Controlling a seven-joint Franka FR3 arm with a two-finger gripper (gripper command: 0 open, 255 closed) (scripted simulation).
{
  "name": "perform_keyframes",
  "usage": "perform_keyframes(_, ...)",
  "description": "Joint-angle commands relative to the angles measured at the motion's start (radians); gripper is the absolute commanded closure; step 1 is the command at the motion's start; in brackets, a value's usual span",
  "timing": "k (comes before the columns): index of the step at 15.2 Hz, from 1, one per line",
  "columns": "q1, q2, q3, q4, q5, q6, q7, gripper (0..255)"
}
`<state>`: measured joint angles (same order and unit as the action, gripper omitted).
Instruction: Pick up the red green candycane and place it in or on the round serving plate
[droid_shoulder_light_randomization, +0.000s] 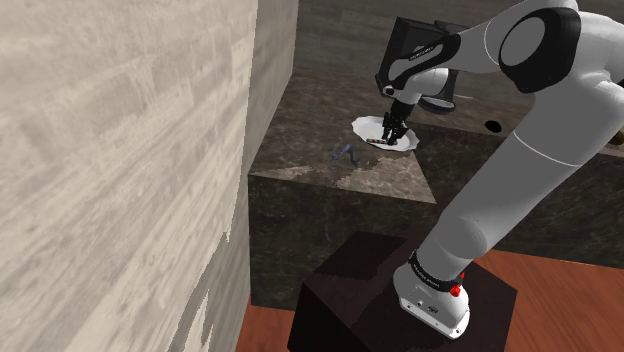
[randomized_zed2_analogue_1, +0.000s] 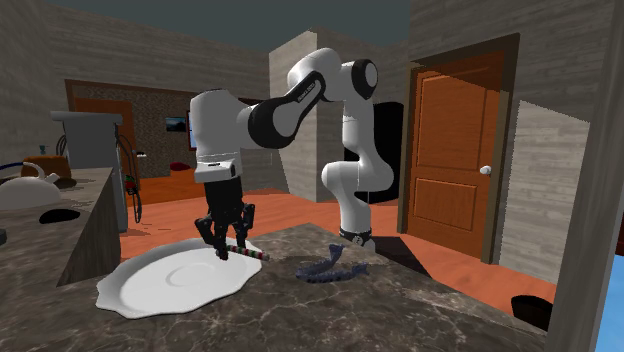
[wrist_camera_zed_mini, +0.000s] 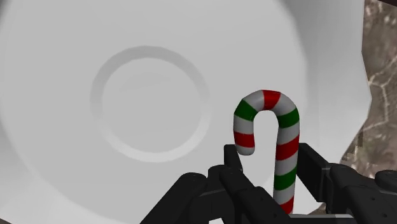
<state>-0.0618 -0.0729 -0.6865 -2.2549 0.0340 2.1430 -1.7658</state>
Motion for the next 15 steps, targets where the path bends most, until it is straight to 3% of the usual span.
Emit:
perform_keyframes(1, 0.000, 0.000, 0.000, 0.000, 0.000, 0.000, 0.000, 255)
perform_keyframes(15, -0.002, -0.092, 0.024, 0.115, -0.061, -0.187, 0.058, 255)
